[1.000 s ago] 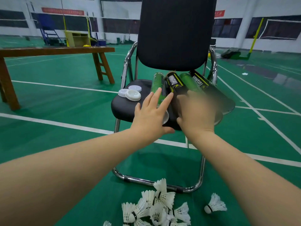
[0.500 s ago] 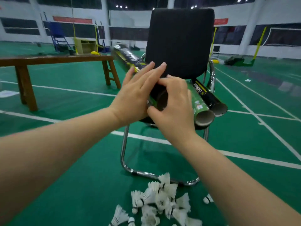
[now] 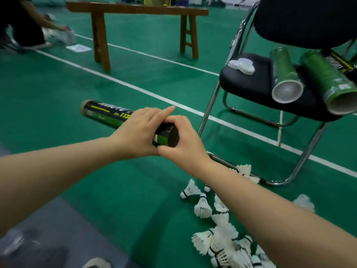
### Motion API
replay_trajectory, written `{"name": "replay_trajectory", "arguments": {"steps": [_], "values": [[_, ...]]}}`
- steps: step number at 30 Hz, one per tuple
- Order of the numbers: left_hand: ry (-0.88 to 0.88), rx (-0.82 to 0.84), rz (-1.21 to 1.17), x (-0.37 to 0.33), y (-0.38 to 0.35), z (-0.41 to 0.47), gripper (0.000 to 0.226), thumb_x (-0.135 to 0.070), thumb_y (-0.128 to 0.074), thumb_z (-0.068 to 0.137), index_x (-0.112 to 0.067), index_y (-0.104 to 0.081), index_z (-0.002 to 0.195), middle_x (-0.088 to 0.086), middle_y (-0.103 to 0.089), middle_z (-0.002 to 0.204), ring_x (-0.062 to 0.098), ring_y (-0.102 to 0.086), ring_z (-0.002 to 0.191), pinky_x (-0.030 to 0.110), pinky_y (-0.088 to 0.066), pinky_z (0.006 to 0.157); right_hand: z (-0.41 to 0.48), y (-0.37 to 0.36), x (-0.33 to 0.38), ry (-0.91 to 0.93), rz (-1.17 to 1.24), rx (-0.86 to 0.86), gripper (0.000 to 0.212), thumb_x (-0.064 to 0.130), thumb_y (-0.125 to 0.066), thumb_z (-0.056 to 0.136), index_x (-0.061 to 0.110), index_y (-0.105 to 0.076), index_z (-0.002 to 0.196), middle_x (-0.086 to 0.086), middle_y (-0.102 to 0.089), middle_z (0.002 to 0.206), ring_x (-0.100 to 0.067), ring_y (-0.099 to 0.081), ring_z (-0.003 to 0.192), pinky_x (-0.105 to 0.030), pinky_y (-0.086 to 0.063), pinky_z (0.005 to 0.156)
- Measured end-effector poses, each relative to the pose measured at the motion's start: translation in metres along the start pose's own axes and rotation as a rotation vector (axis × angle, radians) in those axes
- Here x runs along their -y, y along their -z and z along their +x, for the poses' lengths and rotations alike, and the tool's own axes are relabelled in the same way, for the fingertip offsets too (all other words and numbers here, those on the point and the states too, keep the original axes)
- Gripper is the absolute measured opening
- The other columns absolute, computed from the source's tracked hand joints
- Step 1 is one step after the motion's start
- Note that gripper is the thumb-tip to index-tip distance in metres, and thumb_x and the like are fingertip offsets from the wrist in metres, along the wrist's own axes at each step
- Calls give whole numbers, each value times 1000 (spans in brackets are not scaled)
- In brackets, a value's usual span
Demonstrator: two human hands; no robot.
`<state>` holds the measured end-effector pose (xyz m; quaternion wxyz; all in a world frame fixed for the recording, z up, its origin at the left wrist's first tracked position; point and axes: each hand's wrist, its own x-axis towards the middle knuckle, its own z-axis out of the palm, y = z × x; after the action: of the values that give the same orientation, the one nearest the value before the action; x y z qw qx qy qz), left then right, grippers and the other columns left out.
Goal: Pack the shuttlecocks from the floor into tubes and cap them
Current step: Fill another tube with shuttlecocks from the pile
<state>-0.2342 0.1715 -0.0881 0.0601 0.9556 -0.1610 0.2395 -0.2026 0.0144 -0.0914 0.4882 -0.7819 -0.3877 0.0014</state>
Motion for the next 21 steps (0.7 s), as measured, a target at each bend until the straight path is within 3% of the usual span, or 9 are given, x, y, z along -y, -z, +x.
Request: {"name": "replay_trajectory", "arguments": {"steps": [3, 8, 11, 14, 17, 19, 21], "values": [[38, 110, -24, 16, -26, -22, 86, -53, -50, 62, -8, -31, 132, 17, -62, 100, 33, -60, 88, 37, -44, 84, -2, -29, -24, -81, 12, 112, 55, 18, -73, 64, 18, -53, 115, 2, -51, 110, -16, -49, 105, -29, -41, 94], [122, 236, -162, 33, -83, -48, 87, -53, -50, 58, -15, -27, 133, 15, -59, 103, 33, -59, 93, 37, -48, 84, -4, -61, -72, -199, 26, 212, 55, 12, -76, 66, 18, -52, 115, 4, -47, 109, -5, -43, 99, -9, -35, 83], [192, 312, -160, 34, -118, -55, 95, -55, -51, 55, -11, -33, 137, 11, -60, 102, 30, -61, 91, 34, -49, 80, -7, -69, -104, -289, 35, 294, 58, 15, -76, 67, 17, -49, 118, 1, -50, 113, -9, -47, 103, -17, -36, 87], [215, 381, -143, 31, -152, -59, 99, -64, -50, 54, -17, -28, 139, 8, -60, 98, 30, -61, 87, 38, -50, 75, -10, -68, -138, -491, 92, 408, 60, 32, -73, 75, 18, -42, 124, 2, -54, 118, -12, -52, 107, -26, -42, 90], [232, 419, -109, 30, -179, -53, 97, -63, -57, 56, -24, -26, 139, 6, -56, 98, 29, -58, 89, 39, -48, 77, -5, -59, -180, -731, 232, 283, 33, 45, -50, 91, 21, -49, 114, 1, -59, 112, -18, -56, 108, -37, -43, 97], [264, 456, -97, 27, -189, -46, 97, -60, -64, 61, -25, -28, 143, 5, -54, 105, 28, -54, 97, 39, -43, 83, -4, -51, -212, -840, 97, 185, 32, 46, -43, 94, 19, -53, 108, 1, -60, 109, -20, -57, 105, -37, -43, 92], [302, 475, -91, 20, -198, -42, 95, -58, -66, 65, -28, -24, 145, 4, -51, 111, 27, -50, 104, 37, -39, 87, -11, -44, -240, -881, -183, 242, 38, 43, -41, 96, 13, -52, 117, 0, -58, 112, -17, -53, 100, -30, -39, 84]]}}
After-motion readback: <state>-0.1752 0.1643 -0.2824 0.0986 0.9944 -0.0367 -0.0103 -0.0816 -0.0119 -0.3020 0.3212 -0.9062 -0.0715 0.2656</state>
